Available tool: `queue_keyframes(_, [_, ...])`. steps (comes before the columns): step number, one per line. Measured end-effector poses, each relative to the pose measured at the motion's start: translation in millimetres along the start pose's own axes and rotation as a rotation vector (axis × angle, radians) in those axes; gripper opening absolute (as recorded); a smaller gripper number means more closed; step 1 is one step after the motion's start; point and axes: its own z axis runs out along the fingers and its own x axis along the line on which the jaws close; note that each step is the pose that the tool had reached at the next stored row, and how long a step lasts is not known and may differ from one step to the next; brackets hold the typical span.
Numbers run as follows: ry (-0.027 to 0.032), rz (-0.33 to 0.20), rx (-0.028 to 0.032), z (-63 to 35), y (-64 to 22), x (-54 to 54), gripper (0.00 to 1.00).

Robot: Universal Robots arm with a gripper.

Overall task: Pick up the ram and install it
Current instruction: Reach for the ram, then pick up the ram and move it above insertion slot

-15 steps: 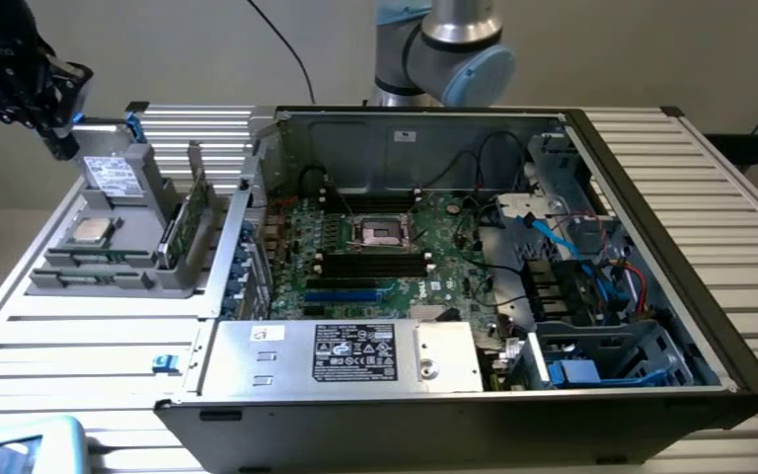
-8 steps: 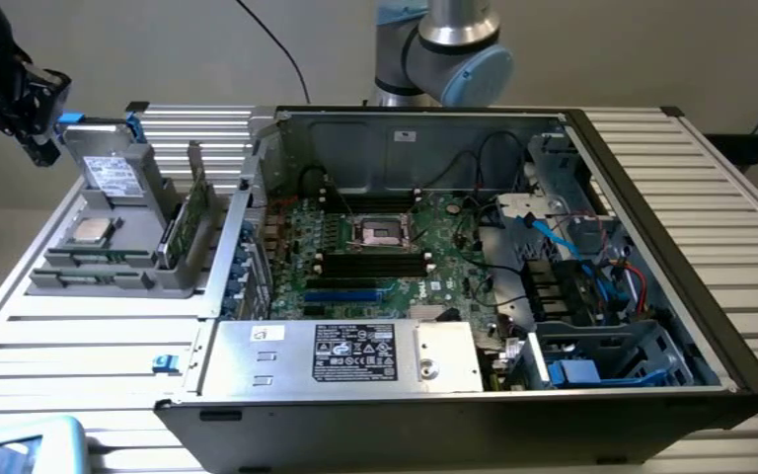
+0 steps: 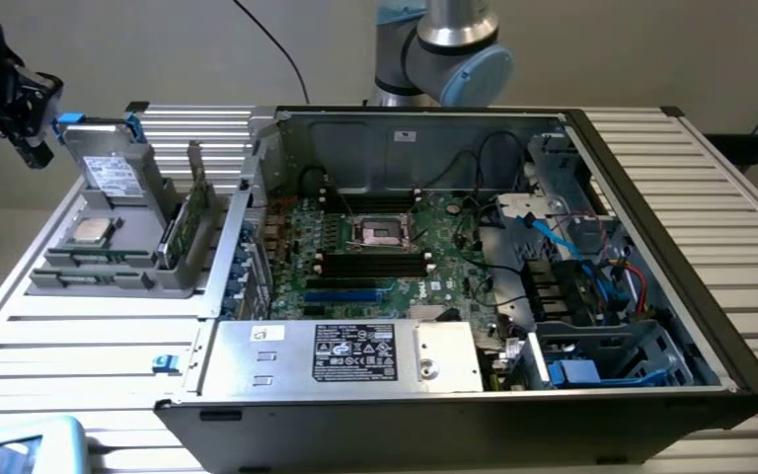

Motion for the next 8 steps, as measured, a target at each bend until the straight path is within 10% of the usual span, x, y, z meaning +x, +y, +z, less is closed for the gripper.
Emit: queue_keyframes(8, [0.0,0.0,0.0,0.0,0.1,0.1,0.11])
